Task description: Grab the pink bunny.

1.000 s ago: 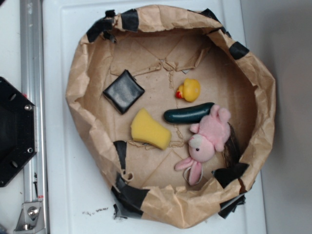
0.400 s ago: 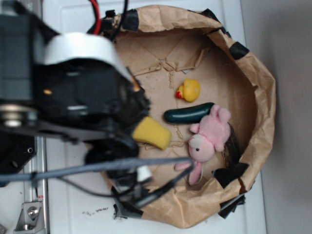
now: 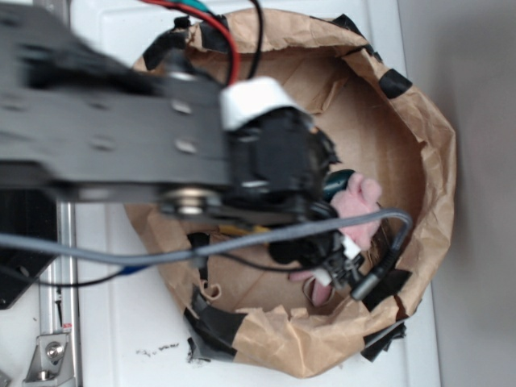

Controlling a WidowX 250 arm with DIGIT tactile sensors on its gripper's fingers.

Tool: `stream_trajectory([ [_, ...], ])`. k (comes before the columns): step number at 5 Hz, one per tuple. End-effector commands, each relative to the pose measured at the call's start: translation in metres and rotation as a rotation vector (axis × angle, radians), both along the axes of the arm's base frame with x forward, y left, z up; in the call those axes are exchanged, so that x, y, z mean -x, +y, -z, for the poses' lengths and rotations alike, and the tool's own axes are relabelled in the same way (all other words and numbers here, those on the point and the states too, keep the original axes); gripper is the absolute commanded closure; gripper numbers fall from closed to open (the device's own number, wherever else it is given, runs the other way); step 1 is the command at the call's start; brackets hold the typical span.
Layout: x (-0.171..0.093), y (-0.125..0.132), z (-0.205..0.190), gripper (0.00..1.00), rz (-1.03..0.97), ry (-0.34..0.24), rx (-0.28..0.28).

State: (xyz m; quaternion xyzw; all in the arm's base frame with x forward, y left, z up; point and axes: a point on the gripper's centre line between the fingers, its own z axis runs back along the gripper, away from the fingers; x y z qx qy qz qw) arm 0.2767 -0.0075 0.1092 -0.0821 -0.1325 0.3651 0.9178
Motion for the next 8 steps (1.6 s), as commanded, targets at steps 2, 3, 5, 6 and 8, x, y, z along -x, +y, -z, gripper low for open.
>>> stream_trajectory([
  [2, -0.035, -0.028, 0.067, 0.0, 0.129, -0.026, -0.008],
  [3, -0.038, -0.021, 0.069, 1.0, 0.134, -0.031, -0.029],
  [5, -0.033, 0.012, 0.027, 1.0, 0.371, -0.028, 0.003],
  [6, -0.03, 0.032, -0.028, 1.0, 0.63, 0.063, -0.213],
  [8, 0.004, 0.033, -0.114, 1.0, 0.691, 0.128, -0.357],
])
